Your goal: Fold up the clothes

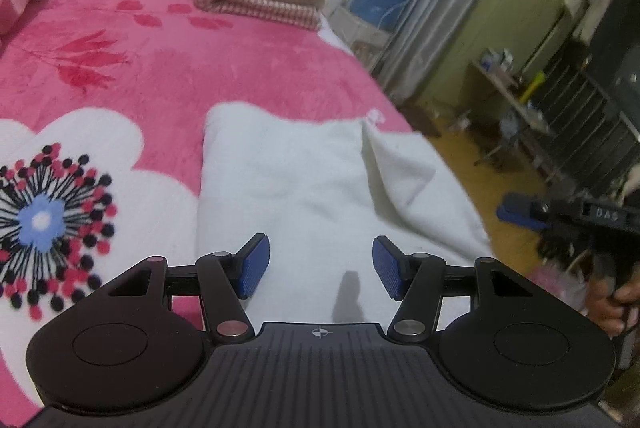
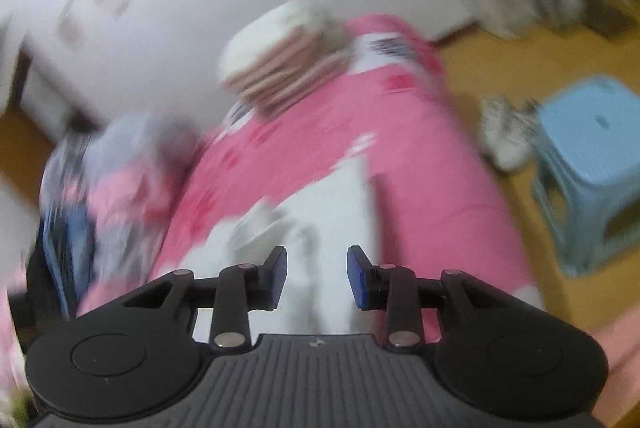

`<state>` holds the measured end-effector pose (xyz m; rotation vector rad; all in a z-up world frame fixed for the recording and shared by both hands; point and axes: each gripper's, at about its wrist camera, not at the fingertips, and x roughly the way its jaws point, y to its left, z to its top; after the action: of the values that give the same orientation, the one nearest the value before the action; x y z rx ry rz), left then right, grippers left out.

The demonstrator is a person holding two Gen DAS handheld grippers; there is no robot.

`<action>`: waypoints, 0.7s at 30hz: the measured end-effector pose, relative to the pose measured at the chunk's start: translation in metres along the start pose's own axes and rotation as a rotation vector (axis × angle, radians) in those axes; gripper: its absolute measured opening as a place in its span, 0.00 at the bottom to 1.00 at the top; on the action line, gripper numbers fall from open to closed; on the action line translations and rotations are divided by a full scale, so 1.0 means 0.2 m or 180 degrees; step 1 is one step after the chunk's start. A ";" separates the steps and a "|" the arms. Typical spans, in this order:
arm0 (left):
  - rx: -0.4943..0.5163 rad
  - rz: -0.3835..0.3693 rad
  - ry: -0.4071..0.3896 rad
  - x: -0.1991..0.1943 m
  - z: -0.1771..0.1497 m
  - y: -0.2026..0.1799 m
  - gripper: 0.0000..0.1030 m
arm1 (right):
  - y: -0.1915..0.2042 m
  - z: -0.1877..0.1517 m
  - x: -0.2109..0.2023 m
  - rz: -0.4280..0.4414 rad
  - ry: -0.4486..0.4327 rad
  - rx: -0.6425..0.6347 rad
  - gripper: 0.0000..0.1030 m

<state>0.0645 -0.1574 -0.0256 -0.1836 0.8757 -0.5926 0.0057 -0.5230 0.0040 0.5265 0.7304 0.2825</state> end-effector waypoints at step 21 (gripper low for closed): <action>0.0136 0.0295 0.0143 0.00 -0.10 -0.02 0.55 | 0.06 0.12 0.30 -0.0029 -0.0054 0.0065 0.05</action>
<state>0.0485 -0.1588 -0.0364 -0.0906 0.9092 -0.5301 0.0653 -0.4964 -0.0074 0.5441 0.7197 0.2622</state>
